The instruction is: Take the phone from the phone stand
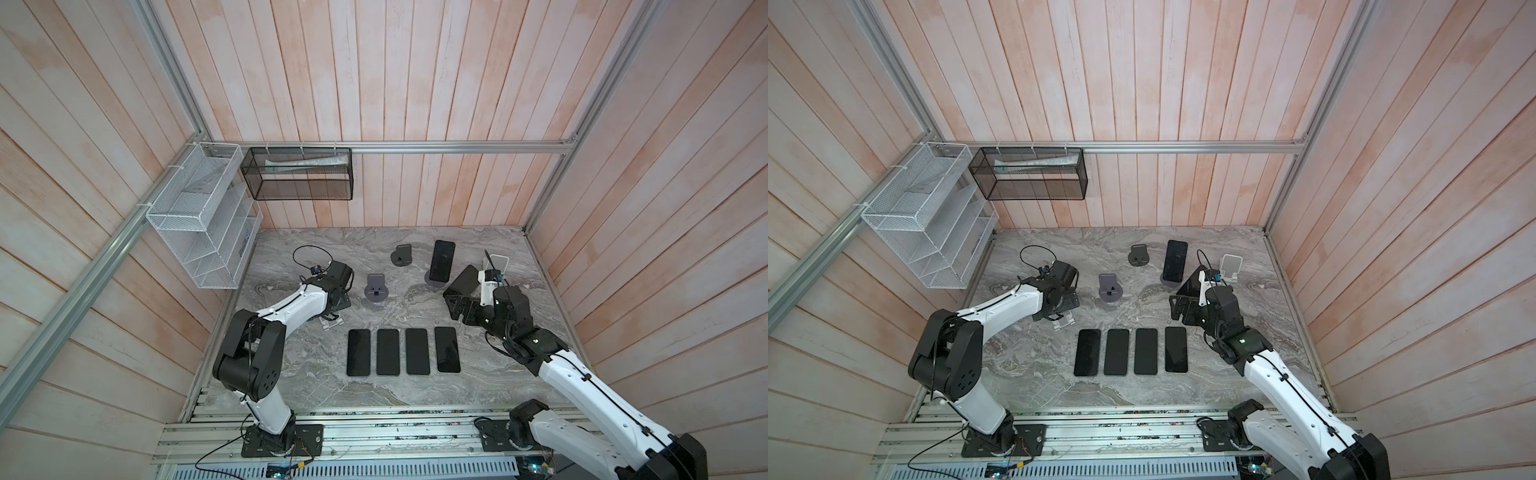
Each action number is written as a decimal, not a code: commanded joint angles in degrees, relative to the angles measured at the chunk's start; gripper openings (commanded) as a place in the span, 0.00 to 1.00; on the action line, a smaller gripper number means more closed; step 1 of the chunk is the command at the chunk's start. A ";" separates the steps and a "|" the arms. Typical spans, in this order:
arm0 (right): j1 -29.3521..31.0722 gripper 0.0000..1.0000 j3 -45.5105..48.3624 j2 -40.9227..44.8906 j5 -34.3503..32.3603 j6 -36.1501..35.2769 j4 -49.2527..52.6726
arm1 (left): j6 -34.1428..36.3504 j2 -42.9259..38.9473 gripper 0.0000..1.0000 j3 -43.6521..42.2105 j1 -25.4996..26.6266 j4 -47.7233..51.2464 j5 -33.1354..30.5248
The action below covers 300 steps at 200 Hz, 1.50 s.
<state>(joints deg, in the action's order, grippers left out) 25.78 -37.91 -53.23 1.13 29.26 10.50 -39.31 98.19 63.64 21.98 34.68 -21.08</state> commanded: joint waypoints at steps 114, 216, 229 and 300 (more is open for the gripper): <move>-0.22 0.96 -1.20 0.11 -1.74 -0.94 1.03 | 9.56 -5.14 0.61 -4.43 -0.10 -9.41 3.16; -0.25 0.96 0.07 2.17 -2.53 -0.15 1.19 | 0.12 -5.38 0.99 0.25 0.05 -0.73 2.14; -0.23 0.97 0.29 2.00 -2.36 -0.50 0.68 | -8.66 -5.30 1.00 1.54 1.08 4.26 0.41; -0.27 0.98 1.16 0.65 -0.60 -2.77 -0.17 | -40.21 1.88 1.00 10.48 8.65 23.56 -2.46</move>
<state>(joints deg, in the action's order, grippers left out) 25.76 -37.50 -52.69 0.03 28.23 10.28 -69.87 96.77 71.66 30.87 50.61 -21.34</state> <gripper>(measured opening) 0.977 0.999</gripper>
